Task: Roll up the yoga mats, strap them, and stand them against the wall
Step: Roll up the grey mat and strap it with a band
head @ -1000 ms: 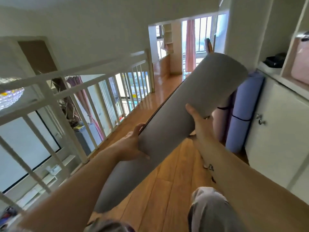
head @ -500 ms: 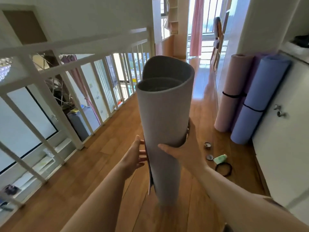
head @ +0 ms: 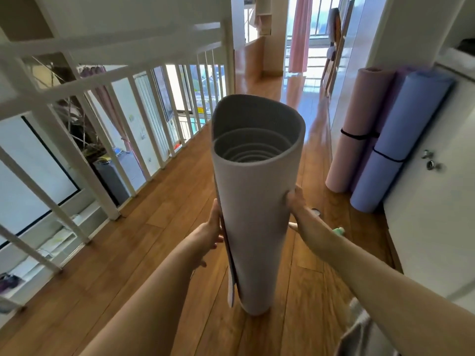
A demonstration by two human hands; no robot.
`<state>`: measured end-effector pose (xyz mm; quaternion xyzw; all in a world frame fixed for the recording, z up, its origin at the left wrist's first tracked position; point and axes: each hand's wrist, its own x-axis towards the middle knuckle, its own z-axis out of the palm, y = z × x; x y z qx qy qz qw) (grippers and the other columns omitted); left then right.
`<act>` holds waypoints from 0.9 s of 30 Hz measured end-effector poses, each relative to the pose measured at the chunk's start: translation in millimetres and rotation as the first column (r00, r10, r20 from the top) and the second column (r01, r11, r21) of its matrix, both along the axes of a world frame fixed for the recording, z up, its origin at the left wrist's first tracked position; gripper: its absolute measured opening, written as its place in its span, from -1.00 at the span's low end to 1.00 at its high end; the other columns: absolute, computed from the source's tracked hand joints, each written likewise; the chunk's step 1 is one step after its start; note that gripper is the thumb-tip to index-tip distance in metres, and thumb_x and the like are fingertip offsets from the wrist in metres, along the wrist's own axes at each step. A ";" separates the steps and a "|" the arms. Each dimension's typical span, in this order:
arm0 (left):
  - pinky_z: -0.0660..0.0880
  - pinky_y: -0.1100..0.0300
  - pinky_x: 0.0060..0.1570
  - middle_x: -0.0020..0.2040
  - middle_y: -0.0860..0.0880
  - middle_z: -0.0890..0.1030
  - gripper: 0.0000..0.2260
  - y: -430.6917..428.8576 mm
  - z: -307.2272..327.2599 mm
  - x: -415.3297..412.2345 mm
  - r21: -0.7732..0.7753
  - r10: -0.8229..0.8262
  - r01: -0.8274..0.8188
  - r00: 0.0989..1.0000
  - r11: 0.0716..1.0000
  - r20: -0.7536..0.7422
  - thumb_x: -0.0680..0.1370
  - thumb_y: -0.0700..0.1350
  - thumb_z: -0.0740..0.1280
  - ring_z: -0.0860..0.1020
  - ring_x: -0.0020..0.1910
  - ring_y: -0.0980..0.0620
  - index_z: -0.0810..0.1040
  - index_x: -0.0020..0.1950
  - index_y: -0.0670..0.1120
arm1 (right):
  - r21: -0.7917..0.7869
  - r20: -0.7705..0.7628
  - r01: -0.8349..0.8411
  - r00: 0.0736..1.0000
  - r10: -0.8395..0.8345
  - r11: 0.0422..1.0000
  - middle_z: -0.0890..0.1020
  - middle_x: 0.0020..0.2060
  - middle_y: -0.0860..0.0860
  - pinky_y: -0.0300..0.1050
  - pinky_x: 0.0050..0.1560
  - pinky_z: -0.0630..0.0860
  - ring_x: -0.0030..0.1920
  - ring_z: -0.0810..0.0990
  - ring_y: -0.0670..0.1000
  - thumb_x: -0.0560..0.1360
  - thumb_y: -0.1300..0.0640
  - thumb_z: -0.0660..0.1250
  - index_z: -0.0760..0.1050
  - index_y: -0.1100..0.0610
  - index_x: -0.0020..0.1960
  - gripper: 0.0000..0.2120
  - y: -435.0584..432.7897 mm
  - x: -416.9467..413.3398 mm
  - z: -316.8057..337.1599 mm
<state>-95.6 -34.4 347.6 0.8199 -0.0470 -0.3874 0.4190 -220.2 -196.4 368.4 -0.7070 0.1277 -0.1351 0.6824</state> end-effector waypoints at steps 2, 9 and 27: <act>0.34 -0.19 0.27 0.37 -0.08 0.46 -0.15 2.5 4.9 -7.2 0.027 -0.046 0.044 0.996 0.999 0.071 0.43 0.48 -0.15 0.36 0.38 -0.16 0.40 0.41 -0.09 | 0.134 -0.019 0.034 0.999 -0.032 0.990 0.34 0.39 -0.14 0.11 0.44 0.23 0.46 0.24 -0.03 0.43 -0.47 -0.02 0.21 -0.11 0.44 -0.30 -11.4 -2.5 3.8; 0.55 0.28 -0.24 0.00 0.10 0.48 -0.69 15.6 29.8 -28.4 -0.277 0.070 0.110 0.822 0.954 0.566 0.61 -0.10 0.25 0.59 -0.11 0.08 0.30 0.34 0.05 | 0.061 -0.052 0.110 0.993 -0.107 0.992 0.51 0.24 -0.03 0.07 0.25 0.47 0.20 0.52 0.04 0.41 -0.36 0.00 0.35 -0.01 0.38 -0.32 3.0 -19.0 21.0; 0.57 -0.02 0.01 0.07 -0.10 0.57 -0.32 71.1 124.2 -76.2 -0.350 -0.148 0.143 0.989 0.926 0.011 0.26 0.48 -0.08 0.63 0.01 -0.13 0.41 0.13 0.09 | 0.169 -0.193 -0.024 0.980 0.057 0.985 0.50 0.27 -0.01 0.41 0.13 0.45 0.28 0.46 0.13 0.22 -0.47 0.18 0.36 -0.16 0.36 -0.22 23.5 -68.4 106.4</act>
